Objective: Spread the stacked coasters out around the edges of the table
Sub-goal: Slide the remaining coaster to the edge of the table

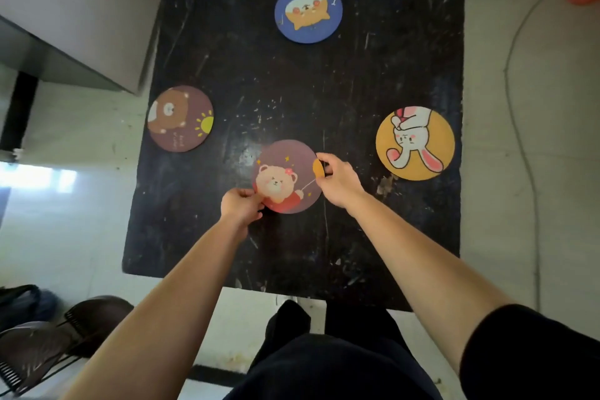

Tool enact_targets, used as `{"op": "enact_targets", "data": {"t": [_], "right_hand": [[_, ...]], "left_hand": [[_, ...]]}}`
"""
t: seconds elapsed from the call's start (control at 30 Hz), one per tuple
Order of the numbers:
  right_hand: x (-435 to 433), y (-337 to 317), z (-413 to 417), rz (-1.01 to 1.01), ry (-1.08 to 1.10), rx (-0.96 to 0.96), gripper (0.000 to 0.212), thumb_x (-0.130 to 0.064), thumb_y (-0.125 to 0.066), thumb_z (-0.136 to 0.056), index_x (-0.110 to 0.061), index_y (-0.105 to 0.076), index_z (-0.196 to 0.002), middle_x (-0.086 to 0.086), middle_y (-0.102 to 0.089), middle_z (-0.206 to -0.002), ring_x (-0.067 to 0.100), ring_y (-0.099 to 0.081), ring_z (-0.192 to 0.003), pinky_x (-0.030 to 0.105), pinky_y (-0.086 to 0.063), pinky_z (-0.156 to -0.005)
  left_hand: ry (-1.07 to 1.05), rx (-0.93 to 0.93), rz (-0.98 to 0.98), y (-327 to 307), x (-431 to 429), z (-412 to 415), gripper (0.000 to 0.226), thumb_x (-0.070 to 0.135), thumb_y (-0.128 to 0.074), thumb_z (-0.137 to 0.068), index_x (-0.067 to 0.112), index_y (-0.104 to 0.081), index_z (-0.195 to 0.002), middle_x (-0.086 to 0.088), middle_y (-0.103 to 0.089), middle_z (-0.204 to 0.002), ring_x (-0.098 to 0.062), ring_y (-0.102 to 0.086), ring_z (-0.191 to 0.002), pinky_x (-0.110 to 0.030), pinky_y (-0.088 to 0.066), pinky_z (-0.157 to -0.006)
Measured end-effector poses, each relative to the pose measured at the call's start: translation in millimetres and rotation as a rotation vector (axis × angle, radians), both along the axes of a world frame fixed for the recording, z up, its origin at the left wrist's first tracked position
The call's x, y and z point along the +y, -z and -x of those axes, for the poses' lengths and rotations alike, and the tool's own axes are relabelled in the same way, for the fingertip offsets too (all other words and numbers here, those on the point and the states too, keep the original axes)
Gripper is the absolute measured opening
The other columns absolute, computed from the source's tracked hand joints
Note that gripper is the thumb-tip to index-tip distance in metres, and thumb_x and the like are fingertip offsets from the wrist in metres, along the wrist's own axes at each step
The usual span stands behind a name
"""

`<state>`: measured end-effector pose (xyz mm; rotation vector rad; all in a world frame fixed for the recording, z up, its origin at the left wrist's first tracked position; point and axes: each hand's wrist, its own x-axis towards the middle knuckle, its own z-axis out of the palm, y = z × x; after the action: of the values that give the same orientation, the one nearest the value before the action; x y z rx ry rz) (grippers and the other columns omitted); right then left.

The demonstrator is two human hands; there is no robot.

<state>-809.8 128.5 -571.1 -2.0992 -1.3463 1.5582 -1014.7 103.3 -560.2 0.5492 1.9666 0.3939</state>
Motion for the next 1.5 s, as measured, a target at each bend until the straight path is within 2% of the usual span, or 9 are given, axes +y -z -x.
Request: {"op": "enact_targets", "data": {"t": [0.03,0.17,0.4,0.57,0.8,0.93,1.07,1.27,1.5], "right_hand": [[-10.9,-1.5,4.0,0.011,-0.007,-0.009,0.054,-0.019,-0.055,-0.095,-0.033,-0.041,-0.145,0.009,-0.054,-0.134,0.027,-0.058,-0.112,0.033,-0.045,-0.083],[-57.8,-5.3,19.6,0.051,0.053,-0.044,0.061,-0.022,-0.06,-0.094,-0.026,-0.034,-0.149,0.005,-0.059,-0.126,0.025,-0.056,-0.117,0.037,-0.046,-0.089],[-139.9,-5.0,50.6,0.026,0.114,-0.109,0.053,-0.021,-0.061,-0.093,-0.023,-0.044,-0.143,0.007,-0.057,-0.126,0.014,-0.052,-0.091,0.027,-0.043,-0.078],[-170.0,-6.6,62.9,-0.003,0.126,-0.1,0.056,-0.022,-0.06,-0.095,-0.02,-0.041,-0.147,0.011,-0.053,-0.132,0.024,-0.06,-0.107,0.026,-0.04,-0.084],[-186.3,-4.9,56.5,0.019,0.074,-0.073,0.059,-0.014,-0.05,-0.095,-0.021,-0.033,-0.152,0.009,-0.044,-0.139,0.025,-0.059,-0.108,0.032,-0.049,-0.088],[-191.3,-4.0,55.2,0.024,0.096,-0.038,0.061,-0.004,-0.045,-0.095,-0.021,-0.03,-0.151,0.008,-0.036,-0.139,0.019,-0.053,-0.101,0.025,-0.048,-0.076],[-190.8,-5.1,54.8,0.026,0.145,0.017,0.061,0.0,-0.044,-0.096,-0.022,-0.03,-0.151,0.005,-0.031,-0.139,0.018,-0.05,-0.1,0.031,-0.058,-0.071],[-189.4,-5.6,56.6,0.028,0.157,0.016,0.063,0.0,-0.047,-0.097,-0.021,-0.028,-0.153,0.007,-0.029,-0.142,0.019,-0.047,-0.11,0.037,-0.058,-0.084],[-196.1,-0.7,58.3,0.009,0.14,-0.016,0.065,0.002,-0.049,-0.095,-0.022,-0.029,-0.152,0.006,-0.03,-0.144,0.019,-0.047,-0.121,0.029,-0.053,-0.093]], "left_hand": [[0.019,-0.004,-0.001,-0.3,-11.5,3.1,0.004,0.006,-0.067,-0.085,0.005,-0.064,-0.083,-0.014,-0.063,-0.075,-0.018,-0.059,-0.064,-0.027,-0.053,-0.056],[0.043,-0.035,0.002,1.4,-58.4,20.1,0.04,0.0,-0.066,-0.082,0.002,-0.05,-0.119,-0.014,-0.063,-0.089,-0.017,-0.058,-0.057,-0.03,-0.055,-0.055],[0.109,-0.082,-0.053,9.8,-129.4,48.3,0.044,-0.003,-0.063,-0.082,0.014,-0.044,-0.118,-0.011,-0.067,-0.08,-0.019,-0.065,-0.058,-0.034,-0.06,-0.059],[0.229,0.019,-0.107,11.3,-149.6,55.5,0.039,0.005,-0.061,-0.081,0.019,-0.05,-0.115,-0.006,-0.068,-0.078,-0.026,-0.07,-0.073,-0.046,-0.06,-0.074],[0.296,0.035,-0.143,9.6,-156.9,55.6,0.04,0.019,-0.068,-0.083,0.019,-0.057,-0.121,0.002,-0.064,-0.088,-0.027,-0.065,-0.087,-0.043,-0.056,-0.082],[0.315,0.013,-0.158,10.8,-160.8,57.0,0.048,0.016,-0.068,-0.081,0.023,-0.057,-0.127,-0.003,-0.064,-0.096,-0.023,-0.063,-0.091,-0.04,-0.055,-0.081],[0.34,-0.021,-0.143,9.5,-159.0,58.5,0.056,0.011,-0.068,-0.08,0.026,-0.056,-0.133,-0.001,-0.06,-0.094,-0.026,-0.062,-0.091,-0.048,-0.057,-0.086],[0.407,0.017,-0.149,9.1,-158.9,58.3,0.062,0.009,-0.066,-0.08,0.023,-0.052,-0.139,-0.006,-0.062,-0.107,-0.025,-0.063,-0.097,-0.044,-0.056,-0.087],[0.468,0.055,-0.13,8.5,-161.9,60.1,0.066,0.009,-0.064,-0.082,0.025,-0.045,-0.144,-0.009,-0.054,-0.117,-0.014,-0.057,-0.092,-0.038,-0.054,-0.087]]}}
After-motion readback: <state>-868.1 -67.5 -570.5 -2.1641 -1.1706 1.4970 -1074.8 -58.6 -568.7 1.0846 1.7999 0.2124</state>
